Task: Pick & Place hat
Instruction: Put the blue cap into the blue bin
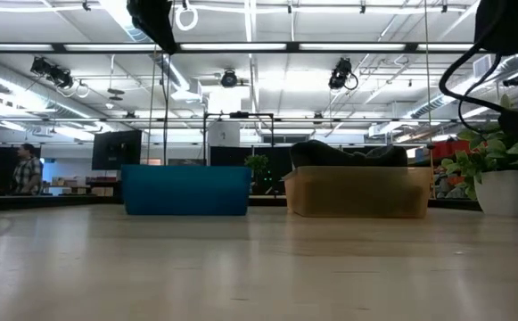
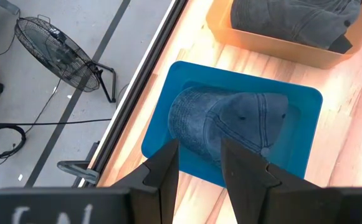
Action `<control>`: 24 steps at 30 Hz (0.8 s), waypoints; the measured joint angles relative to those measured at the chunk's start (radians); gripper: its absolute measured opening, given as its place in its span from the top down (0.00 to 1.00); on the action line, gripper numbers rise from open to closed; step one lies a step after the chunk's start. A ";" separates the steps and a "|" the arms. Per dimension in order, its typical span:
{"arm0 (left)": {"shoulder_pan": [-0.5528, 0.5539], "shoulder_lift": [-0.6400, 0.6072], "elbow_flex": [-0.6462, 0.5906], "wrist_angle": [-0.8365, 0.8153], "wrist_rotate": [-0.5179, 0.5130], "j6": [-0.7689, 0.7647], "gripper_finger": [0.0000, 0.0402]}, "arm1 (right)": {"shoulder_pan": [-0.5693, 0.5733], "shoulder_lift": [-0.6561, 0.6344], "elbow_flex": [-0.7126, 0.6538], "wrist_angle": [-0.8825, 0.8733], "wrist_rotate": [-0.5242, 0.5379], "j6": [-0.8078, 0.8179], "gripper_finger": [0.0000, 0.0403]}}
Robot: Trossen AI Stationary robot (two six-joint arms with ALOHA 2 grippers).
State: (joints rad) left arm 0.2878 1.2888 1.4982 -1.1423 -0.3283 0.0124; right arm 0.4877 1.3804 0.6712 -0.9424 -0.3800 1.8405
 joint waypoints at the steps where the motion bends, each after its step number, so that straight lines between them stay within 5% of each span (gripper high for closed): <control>1: 0.000 0.000 0.000 0.000 0.000 0.000 0.70 | 0.000 0.000 -0.005 0.003 0.006 -0.017 0.92; 6: 0.000 0.000 0.000 0.000 0.000 0.000 0.70 | 0.002 0.000 -0.002 0.033 0.052 -0.198 0.97; 14: 0.000 0.000 0.000 -0.022 0.032 0.035 0.70 | 0.000 0.000 0.215 -0.049 0.307 -0.553 0.99; 19: 0.000 0.000 0.000 -0.048 0.174 0.111 0.70 | 0.000 -0.001 0.382 -0.020 0.496 -1.023 1.00; 24: 0.000 0.000 0.000 -0.062 0.182 0.065 0.70 | -0.006 -0.002 0.448 0.126 0.673 -1.527 0.99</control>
State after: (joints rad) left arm 0.2878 1.2888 1.4986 -1.2040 -0.1464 0.0773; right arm 0.4821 1.3785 1.1194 -0.8164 0.2928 0.3130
